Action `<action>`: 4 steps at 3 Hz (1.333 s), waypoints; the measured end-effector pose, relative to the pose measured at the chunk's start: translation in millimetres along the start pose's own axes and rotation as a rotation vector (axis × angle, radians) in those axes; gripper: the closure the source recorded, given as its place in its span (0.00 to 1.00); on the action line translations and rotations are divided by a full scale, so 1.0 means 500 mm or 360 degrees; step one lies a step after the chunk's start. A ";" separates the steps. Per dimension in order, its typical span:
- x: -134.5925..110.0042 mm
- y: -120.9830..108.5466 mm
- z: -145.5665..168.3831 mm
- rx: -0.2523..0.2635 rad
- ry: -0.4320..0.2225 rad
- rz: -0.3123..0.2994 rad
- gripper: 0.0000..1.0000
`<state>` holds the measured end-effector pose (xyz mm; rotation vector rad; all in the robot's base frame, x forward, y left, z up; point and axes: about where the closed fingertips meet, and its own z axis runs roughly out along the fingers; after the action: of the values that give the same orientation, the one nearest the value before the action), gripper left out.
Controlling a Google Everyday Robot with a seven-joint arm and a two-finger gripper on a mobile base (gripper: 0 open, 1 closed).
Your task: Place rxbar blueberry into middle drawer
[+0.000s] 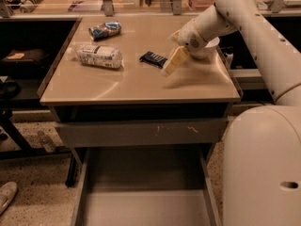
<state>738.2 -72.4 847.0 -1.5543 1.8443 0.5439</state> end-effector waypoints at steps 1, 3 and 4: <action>-0.020 -0.014 0.024 -0.0027 -0.0023 -0.0010 0.00; -0.028 -0.038 0.068 -0.0064 -0.0034 0.0027 0.00; -0.021 -0.047 0.078 -0.0059 -0.0009 0.0057 0.00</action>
Offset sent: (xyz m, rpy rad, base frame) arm 0.0399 0.0286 0.0012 0.0524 0.0303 0.0307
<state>770.5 -43.2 829.3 -1.5449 1.8710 0.6015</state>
